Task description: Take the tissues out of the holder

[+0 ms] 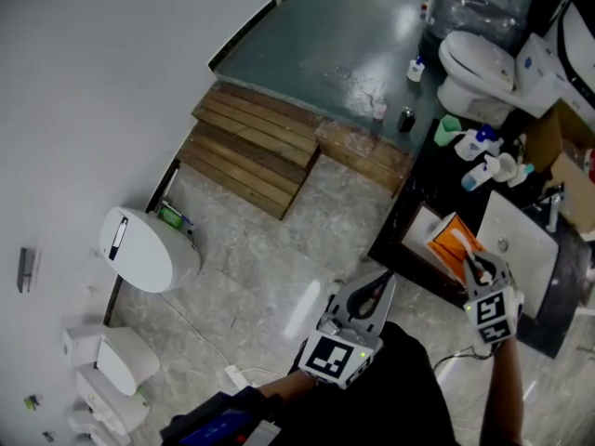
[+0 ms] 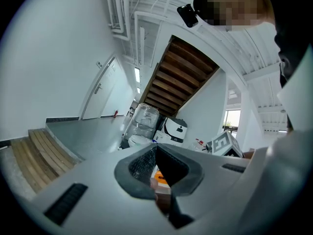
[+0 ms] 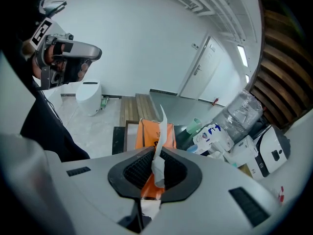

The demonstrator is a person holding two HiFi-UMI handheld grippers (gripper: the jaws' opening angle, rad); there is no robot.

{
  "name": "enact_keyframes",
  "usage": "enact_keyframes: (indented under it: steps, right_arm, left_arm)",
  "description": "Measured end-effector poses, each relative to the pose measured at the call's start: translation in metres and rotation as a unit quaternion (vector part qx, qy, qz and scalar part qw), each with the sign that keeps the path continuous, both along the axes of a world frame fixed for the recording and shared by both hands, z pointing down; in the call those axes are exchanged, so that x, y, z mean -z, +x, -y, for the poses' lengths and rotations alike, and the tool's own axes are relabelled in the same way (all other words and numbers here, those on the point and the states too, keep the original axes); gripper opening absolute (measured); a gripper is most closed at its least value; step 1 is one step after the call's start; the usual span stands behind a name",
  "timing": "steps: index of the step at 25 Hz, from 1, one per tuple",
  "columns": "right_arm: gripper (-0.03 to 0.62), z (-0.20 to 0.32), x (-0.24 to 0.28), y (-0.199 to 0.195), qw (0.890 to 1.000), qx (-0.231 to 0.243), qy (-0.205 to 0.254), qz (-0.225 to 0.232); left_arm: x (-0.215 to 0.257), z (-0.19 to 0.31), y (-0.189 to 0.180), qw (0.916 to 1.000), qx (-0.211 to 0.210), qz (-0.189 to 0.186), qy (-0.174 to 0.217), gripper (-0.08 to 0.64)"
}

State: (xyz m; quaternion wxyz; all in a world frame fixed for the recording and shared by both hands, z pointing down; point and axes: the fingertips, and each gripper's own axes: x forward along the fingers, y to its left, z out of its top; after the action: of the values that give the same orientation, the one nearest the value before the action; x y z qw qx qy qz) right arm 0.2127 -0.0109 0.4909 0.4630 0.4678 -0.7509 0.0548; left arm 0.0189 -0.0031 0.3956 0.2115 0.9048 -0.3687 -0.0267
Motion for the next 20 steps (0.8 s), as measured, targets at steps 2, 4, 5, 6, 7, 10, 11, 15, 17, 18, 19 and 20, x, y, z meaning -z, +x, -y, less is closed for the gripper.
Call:
enact_keyframes:
  steps: [2,4,5,6,7,10,11,15,17,18,19,20]
  right_arm:
    - [0.035,-0.001,0.002,0.001,1.000,-0.004,0.004,0.002]
    - [0.035,-0.002,0.003,0.002,1.000,-0.007,0.007,0.004]
    - [0.035,-0.003,0.004,0.002,1.000,-0.009,0.007,0.006]
    - [0.035,-0.004,0.004,0.002,1.000,-0.011,0.007,0.007]
    - [0.035,-0.004,0.003,0.003,1.000,-0.013,0.007,0.009]
    - [0.035,-0.007,0.003,0.006,1.000,-0.020,0.006,0.014]
    - [0.035,-0.008,0.003,0.008,1.000,-0.022,0.007,0.014]
    - [0.035,-0.011,0.007,0.015,0.999,-0.034,0.015,0.019]
    - [0.035,-0.012,0.010,0.018,0.999,-0.042,0.018,0.029]
    - [0.035,-0.012,0.012,0.019,0.998,-0.045,0.020,0.033]
    - [0.035,-0.012,0.013,0.020,0.998,-0.048,0.022,0.034]
    - [0.035,-0.013,0.015,0.022,0.998,-0.049,0.022,0.033]
  left_arm:
    - [0.000,0.000,0.003,1.0000,-0.004,0.000,0.002,-0.003]
    - [0.000,-0.001,0.005,1.0000,-0.007,-0.001,0.001,-0.003]
    - [0.000,-0.001,0.006,1.0000,-0.009,-0.001,0.000,-0.003]
    - [0.000,-0.001,0.007,0.9999,-0.011,-0.001,-0.001,-0.003]
    - [0.000,0.000,0.008,0.9999,-0.013,-0.001,-0.001,-0.003]
    - [0.001,0.001,0.013,0.9998,-0.020,0.001,0.003,-0.003]
    - [0.001,0.001,0.015,0.9997,-0.022,0.001,0.006,-0.003]
    - [0.004,0.000,0.022,0.9995,-0.031,0.003,0.010,-0.003]
    - [0.005,0.001,0.026,0.9993,-0.035,0.002,0.012,-0.003]
    - [0.006,0.001,0.027,0.9992,-0.037,0.002,0.013,-0.003]
    - [0.007,0.001,0.029,0.9991,-0.039,0.001,0.014,-0.003]
    - [0.008,0.001,0.030,0.9991,-0.040,0.000,0.015,-0.003]
